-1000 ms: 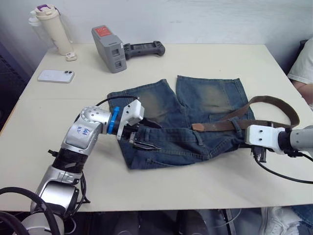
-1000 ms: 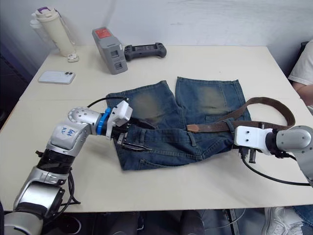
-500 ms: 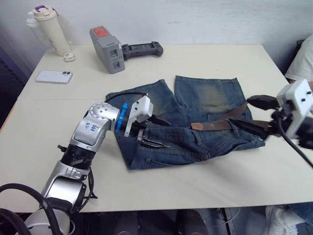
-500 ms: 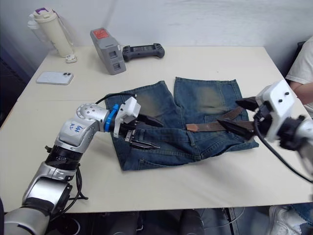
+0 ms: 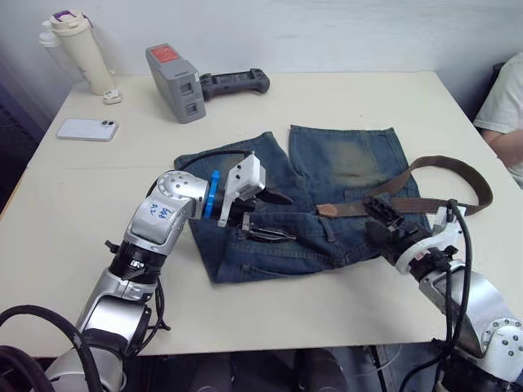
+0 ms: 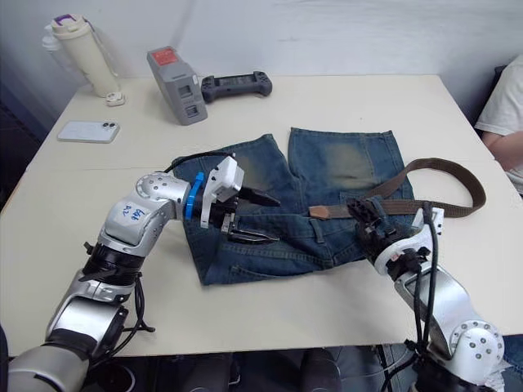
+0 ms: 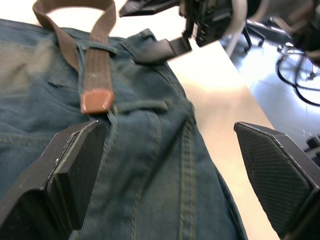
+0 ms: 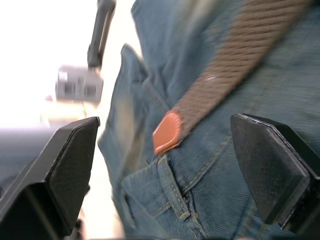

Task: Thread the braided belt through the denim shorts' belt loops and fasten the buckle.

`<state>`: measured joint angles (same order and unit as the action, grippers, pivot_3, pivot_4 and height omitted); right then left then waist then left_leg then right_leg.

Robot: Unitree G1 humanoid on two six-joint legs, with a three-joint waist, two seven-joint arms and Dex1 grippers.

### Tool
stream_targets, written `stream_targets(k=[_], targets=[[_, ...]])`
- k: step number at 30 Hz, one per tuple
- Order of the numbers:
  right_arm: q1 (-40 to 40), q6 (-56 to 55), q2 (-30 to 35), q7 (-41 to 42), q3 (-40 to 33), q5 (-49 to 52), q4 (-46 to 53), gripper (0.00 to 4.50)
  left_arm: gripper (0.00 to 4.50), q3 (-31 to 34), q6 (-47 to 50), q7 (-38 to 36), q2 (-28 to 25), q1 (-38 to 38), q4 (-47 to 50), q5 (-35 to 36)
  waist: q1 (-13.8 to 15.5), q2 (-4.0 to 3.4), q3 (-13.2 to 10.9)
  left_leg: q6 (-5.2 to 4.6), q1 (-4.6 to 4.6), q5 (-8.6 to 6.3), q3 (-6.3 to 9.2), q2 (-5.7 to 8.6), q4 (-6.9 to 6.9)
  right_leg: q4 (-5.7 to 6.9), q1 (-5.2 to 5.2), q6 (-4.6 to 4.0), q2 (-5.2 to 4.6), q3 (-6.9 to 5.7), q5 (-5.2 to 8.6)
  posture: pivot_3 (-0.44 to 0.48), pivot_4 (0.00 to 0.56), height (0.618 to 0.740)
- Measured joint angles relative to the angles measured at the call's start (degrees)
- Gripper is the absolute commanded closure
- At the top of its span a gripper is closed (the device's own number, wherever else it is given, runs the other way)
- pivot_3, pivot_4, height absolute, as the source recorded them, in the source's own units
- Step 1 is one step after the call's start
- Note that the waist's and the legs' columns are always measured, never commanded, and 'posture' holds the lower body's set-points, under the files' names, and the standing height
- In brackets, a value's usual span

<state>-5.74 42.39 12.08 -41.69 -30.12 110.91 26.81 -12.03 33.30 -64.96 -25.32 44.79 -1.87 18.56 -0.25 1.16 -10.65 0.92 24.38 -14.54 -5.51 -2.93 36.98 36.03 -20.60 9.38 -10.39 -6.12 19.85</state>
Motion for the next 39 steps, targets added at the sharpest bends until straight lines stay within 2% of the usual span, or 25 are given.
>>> stream_targets(k=[5,19,39], targets=[[-0.30,-4.94,1.72,0.23,2.18,0.80,-0.40,0.05,0.00,0.18,0.01,1.08,-0.03,0.02,0.01,0.00,0.16,0.00,0.00,0.00,0.01,0.00,-0.01,0.00,0.02,-0.03,0.00,0.00,0.00,0.01,0.00,0.000,0.150,0.740],[-1.21,-8.25,5.36,6.43,8.76,-0.38,-9.37,0.05,0.00,0.22,-0.75,2.40,-0.59,0.06,0.00,-0.47,0.25,0.00,0.00,0.00,0.01,0.00,-0.02,0.00,0.03,-0.03,0.01,0.00,0.00,0.00,0.00,0.000,0.150,0.740],[-8.94,-8.60,3.95,21.33,9.13,-8.90,-24.28,0.05,0.00,0.18,-0.91,3.60,-0.63,1.51,-0.03,-0.91,0.16,0.00,0.00,0.00,-0.02,0.00,-0.02,-0.01,0.10,0.01,0.05,0.00,0.00,0.00,0.00,0.000,0.150,0.740]])
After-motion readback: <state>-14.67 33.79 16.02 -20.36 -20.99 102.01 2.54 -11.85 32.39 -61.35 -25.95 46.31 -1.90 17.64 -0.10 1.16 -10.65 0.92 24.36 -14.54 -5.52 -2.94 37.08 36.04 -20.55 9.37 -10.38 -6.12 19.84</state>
